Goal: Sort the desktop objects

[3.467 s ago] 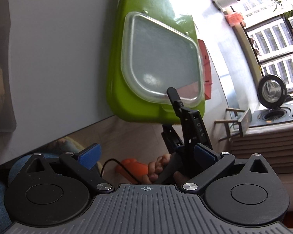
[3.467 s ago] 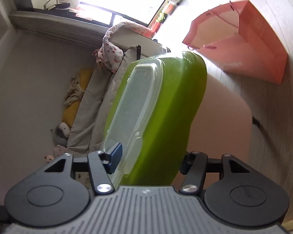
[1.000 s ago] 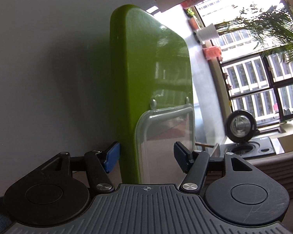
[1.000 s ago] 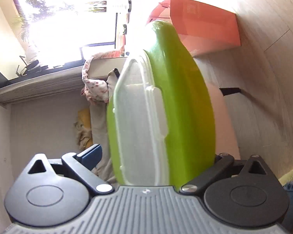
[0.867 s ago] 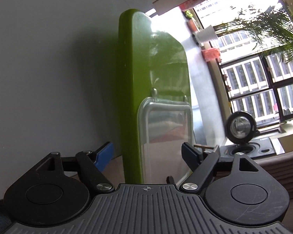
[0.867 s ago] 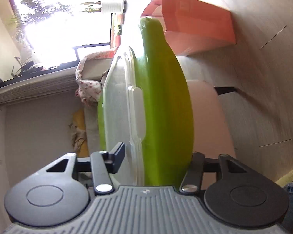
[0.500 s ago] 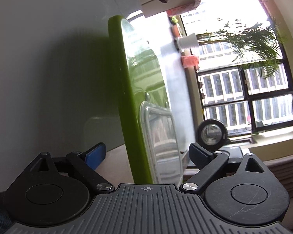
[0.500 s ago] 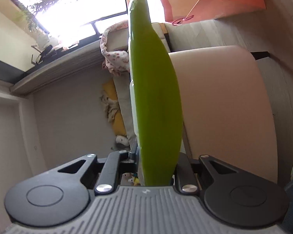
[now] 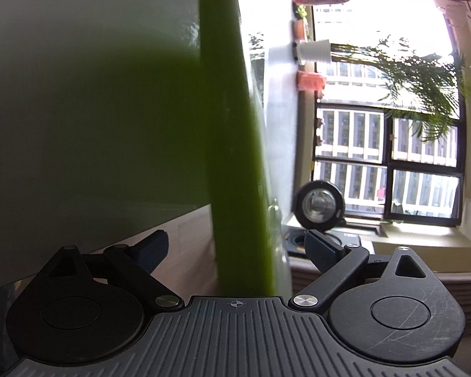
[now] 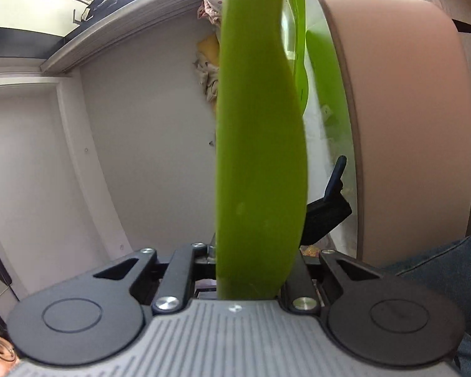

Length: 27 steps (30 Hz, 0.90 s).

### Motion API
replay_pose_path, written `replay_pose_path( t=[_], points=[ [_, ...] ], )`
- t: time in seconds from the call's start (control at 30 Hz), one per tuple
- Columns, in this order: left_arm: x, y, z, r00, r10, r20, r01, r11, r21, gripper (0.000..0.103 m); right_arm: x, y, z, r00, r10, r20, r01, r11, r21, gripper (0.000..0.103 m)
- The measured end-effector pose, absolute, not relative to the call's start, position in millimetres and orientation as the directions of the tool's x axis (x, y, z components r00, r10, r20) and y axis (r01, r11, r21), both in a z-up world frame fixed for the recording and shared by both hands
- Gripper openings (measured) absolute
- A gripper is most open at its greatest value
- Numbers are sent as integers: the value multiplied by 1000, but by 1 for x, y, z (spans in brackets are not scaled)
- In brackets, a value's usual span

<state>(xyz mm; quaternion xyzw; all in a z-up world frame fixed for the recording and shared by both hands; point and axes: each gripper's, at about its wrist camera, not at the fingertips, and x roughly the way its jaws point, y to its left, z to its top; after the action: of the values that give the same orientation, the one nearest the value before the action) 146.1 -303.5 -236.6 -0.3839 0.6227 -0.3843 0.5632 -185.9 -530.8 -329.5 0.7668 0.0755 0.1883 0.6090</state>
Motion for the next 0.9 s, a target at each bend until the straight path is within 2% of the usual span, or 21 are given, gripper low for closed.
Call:
replay_pose_path(
  t=[0.03,0.1,0.13,0.17,0.27,0.33,0.4,0.47,0.53,0.63,0.7,0.73,0.77,0.83,0.9],
  points=[
    [146,-303,-233,-51,-910,-411,-31,413,-910,94,-188,-531,-330,918,358,171,-96,-219,971,18],
    [145,-303,-223,-8,-888,-460,20,460,-888,67,-192,-531,-330,914,384,130,-64,-179,982,18],
    [146,-300,-221,6,-884,-468,22,468,-883,36,-200,-530,-330,912,385,142,-66,-206,976,18],
    [146,-297,-219,21,-879,-476,24,476,-879,30,-200,-531,-336,910,382,161,-72,-237,969,18],
    [146,-290,-216,54,-887,-460,11,461,-887,25,-201,-538,-347,913,368,175,-75,-270,960,19],
    [142,-288,-209,91,-880,-466,59,472,-880,24,-200,-543,-351,916,360,175,-76,-272,959,20],
    [137,-283,-197,135,-878,-459,107,473,-874,19,-200,-548,-352,924,347,161,-67,-269,961,25],
    [130,-277,-182,203,-862,-464,154,496,-854,18,-199,-561,-357,942,305,142,-54,-279,959,27],
    [124,-270,-176,260,-847,-463,167,512,-843,19,-199,-569,-360,965,242,97,-33,-257,966,26],
    [117,-266,-179,305,-828,-469,137,526,-839,19,-187,-586,-355,986,163,23,2,-151,989,25],
    [119,-268,-186,310,-823,-476,90,523,-847,20,-177,-582,-353,993,113,28,-15,-114,993,27],
    [120,-270,-187,313,-819,-480,79,526,-847,22,-172,-583,-353,996,85,22,-13,-107,994,36],
    [121,-271,-187,315,-821,-476,74,521,-850,20,-175,-577,-350,999,51,-7,12,-101,995,59],
    [120,-272,-188,325,-817,-477,74,524,-848,20,-180,-557,-341,994,-39,-98,94,-87,992,84],
    [117,-273,-188,347,-803,-485,94,545,-833,23,-185,-525,-327,986,-105,-128,119,-87,989,83]
  ],
)
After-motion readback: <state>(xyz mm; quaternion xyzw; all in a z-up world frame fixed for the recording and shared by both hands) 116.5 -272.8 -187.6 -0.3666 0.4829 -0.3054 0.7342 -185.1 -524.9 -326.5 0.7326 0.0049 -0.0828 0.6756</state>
